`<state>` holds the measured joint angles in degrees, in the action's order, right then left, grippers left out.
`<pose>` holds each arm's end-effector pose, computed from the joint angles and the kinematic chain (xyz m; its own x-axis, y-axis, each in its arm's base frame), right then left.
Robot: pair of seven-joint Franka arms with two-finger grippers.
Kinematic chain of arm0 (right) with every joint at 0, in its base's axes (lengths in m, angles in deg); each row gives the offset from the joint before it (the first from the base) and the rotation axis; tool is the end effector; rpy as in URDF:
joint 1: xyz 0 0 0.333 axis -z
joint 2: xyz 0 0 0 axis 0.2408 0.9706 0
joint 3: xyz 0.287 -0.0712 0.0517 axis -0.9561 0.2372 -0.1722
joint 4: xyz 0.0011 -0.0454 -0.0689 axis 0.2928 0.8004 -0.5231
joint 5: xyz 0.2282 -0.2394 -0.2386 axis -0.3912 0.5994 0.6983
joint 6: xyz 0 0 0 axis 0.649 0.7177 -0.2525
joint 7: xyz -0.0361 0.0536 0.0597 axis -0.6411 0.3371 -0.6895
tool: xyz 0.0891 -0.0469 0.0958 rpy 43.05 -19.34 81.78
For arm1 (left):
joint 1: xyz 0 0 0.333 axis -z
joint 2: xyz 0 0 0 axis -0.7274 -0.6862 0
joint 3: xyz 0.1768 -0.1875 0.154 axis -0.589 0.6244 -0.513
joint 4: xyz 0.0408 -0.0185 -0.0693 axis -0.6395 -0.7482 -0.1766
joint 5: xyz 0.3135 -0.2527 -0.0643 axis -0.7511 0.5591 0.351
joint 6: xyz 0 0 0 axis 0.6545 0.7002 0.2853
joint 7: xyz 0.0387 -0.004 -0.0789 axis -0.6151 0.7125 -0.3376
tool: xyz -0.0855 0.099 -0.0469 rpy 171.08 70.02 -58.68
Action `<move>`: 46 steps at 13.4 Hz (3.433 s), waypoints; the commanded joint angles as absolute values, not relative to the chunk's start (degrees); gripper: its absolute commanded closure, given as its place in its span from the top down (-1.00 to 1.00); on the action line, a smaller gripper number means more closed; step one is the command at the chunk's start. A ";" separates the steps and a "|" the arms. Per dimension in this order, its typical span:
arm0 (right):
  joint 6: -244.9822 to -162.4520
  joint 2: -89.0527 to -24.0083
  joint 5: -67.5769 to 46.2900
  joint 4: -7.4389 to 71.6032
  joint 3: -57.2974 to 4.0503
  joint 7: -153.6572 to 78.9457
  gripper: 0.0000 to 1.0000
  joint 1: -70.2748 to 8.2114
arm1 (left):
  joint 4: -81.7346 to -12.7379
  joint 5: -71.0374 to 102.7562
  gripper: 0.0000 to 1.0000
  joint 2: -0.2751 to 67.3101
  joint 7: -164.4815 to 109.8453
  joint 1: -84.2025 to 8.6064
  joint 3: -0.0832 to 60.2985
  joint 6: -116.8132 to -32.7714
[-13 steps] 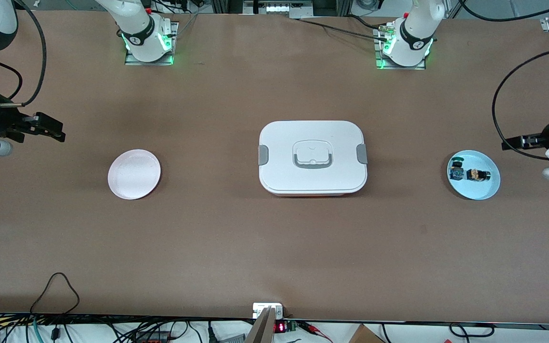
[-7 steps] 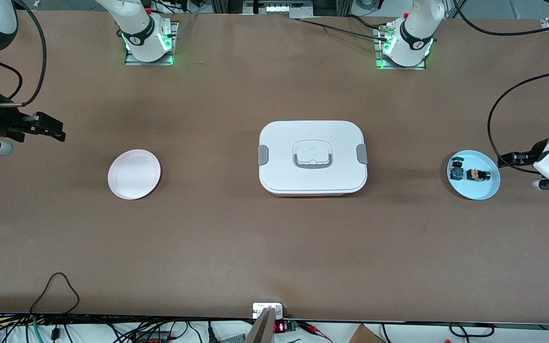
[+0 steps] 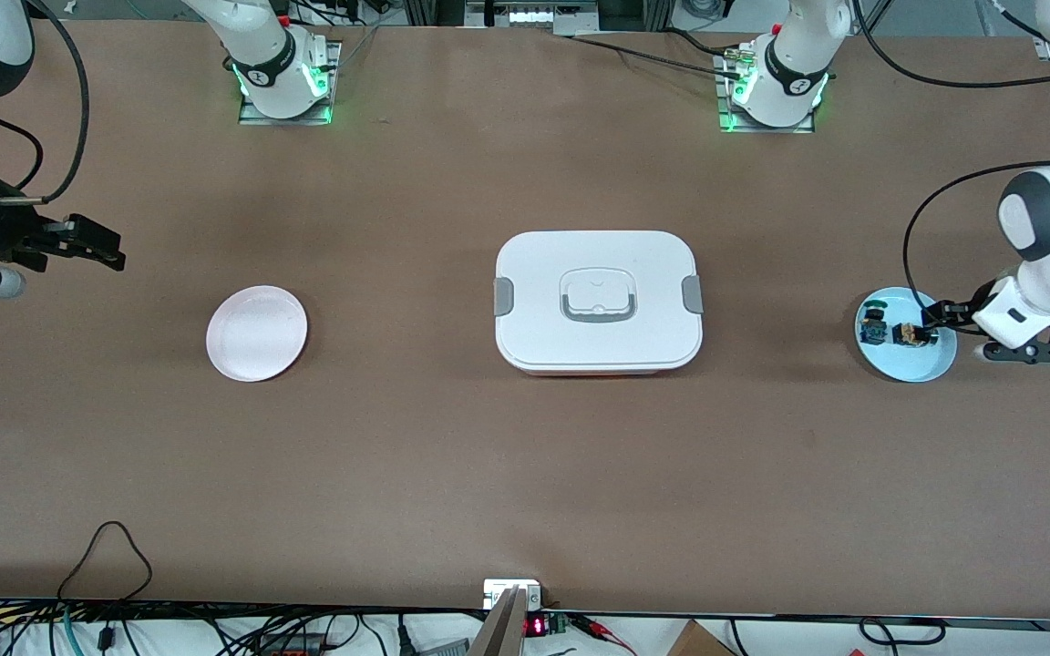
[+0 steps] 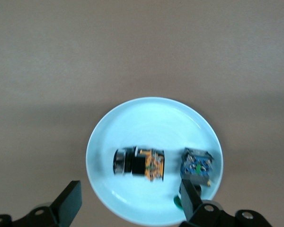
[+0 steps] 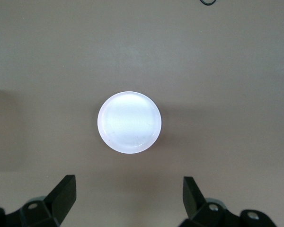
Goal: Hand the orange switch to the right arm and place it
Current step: 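Move the left gripper down over the orange switch on the blue plate, then close the left gripper on the orange switch, then lift the orange switch with the left gripper toward the white box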
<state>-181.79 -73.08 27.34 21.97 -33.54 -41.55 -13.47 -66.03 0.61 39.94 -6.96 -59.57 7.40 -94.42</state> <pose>0.6065 0.0075 0.5214 0.9987 0.0332 -0.0389 0.0337 -0.9993 0.0145 0.5647 0.1809 0.2109 0.9988 -0.0216 -0.0448 -0.0256 -0.9955 -0.0912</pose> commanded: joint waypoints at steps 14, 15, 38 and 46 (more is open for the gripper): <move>-181.00 -73.84 26.55 22.45 -33.30 -41.95 1.00 -12.97 | -70.75 0.10 0.95 35.85 -2.23 -71.19 16.88 -106.52; -181.00 -73.84 26.55 22.44 -33.39 -41.95 1.00 -13.05 | -70.75 0.10 0.95 35.33 -1.89 -71.37 16.88 -106.52; -181.00 -73.58 26.64 22.09 -33.39 -41.33 1.00 -13.05 | -65.31 -0.16 -0.31 36.45 8.38 -71.55 17.49 -105.90; -181.00 -73.58 26.64 22.09 -33.39 -40.90 1.00 -13.05 | -48.07 0.63 -0.35 38.40 16.22 -71.98 33.73 -70.76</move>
<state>-181.43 -73.08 27.31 21.97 -33.25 -41.64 -13.38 -50.94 0.61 38.97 14.38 -71.02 29.33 -75.39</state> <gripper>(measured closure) 0.000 0.278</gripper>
